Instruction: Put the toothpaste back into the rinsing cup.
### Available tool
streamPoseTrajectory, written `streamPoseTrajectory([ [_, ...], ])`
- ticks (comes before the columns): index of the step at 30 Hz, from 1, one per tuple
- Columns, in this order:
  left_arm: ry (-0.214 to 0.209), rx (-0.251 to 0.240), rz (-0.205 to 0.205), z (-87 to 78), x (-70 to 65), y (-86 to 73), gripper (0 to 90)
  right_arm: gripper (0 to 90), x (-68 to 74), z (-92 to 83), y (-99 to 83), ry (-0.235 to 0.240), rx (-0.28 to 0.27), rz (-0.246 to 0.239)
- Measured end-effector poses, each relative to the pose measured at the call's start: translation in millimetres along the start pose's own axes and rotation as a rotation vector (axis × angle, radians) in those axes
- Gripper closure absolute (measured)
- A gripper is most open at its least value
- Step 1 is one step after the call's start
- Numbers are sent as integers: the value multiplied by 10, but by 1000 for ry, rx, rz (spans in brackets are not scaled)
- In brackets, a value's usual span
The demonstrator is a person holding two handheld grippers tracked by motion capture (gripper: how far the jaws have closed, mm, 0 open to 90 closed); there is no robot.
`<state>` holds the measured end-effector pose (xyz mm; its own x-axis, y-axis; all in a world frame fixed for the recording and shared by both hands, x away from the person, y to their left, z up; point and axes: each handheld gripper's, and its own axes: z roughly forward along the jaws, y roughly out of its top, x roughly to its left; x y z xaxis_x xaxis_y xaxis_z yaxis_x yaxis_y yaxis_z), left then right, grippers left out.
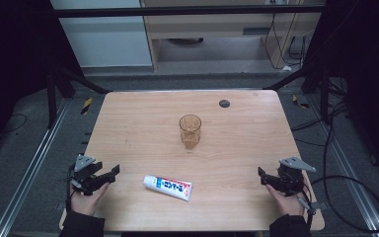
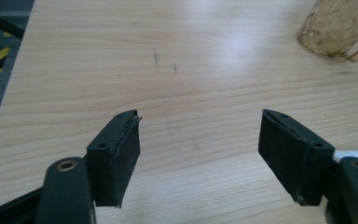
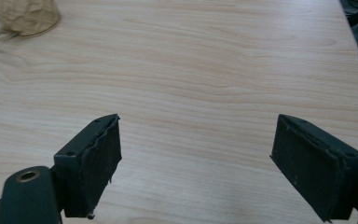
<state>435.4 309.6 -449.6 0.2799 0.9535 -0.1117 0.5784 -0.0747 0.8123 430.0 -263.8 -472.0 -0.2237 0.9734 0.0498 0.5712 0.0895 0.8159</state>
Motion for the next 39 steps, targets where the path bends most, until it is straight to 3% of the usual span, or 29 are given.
streamPoseTrajectory([
  [10,-48,-13,70,-10,-224,120,415,203,132,-171,46,57,-48,-19],
  [19,-131,50,152,40,-416,232,576,287,225,-192,57,86,-47,-41],
  [31,-165,110,228,209,-623,343,746,319,304,-164,32,110,-32,-64],
  [39,-196,160,278,345,-776,313,853,316,320,-132,-3,98,-47,-82],
])
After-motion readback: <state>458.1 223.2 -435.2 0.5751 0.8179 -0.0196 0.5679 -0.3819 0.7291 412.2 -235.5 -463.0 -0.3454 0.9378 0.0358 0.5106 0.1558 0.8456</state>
